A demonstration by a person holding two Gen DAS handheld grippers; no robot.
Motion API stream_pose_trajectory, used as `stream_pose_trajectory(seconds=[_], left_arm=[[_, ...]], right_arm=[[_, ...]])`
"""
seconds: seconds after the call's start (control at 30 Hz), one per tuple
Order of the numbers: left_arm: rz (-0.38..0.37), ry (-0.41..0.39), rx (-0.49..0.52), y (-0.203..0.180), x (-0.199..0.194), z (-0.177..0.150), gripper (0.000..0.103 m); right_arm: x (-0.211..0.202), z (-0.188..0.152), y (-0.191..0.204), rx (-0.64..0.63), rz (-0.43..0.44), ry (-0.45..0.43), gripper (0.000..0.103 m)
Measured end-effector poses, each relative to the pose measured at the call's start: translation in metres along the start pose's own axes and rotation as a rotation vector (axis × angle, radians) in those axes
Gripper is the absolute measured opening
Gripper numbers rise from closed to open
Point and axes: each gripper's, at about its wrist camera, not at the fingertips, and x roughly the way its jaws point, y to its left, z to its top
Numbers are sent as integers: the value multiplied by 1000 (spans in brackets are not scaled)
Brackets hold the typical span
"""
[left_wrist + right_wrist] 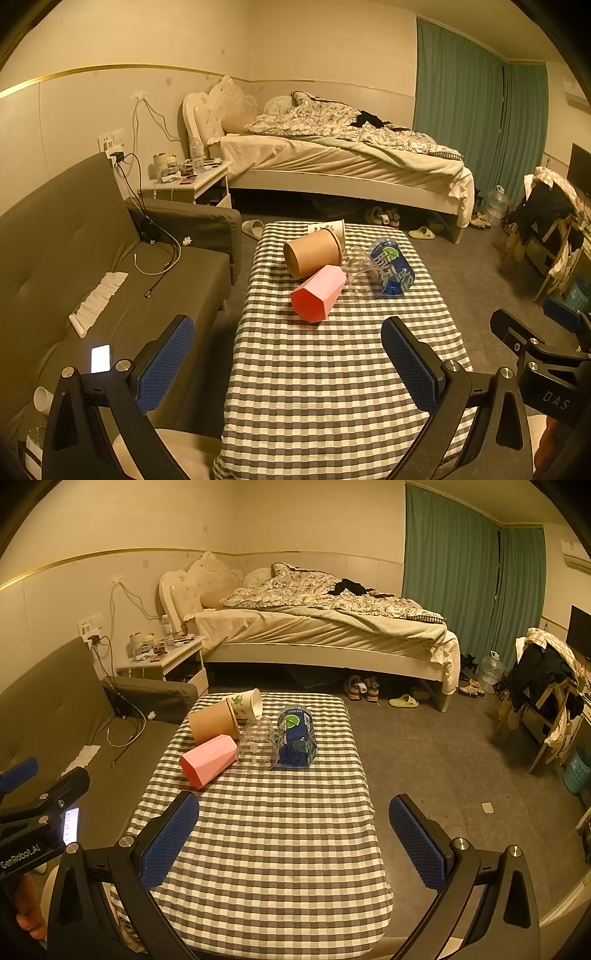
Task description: Flip cup upside down
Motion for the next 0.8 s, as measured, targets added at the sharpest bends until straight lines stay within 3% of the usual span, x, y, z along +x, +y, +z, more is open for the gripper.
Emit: stream_pose_trajectory(seconds=[0.8], left_arm=[[-6, -5, 0, 0, -3, 1, 103]], right_arm=[[-5, -1, -5, 11, -3, 2, 103]])
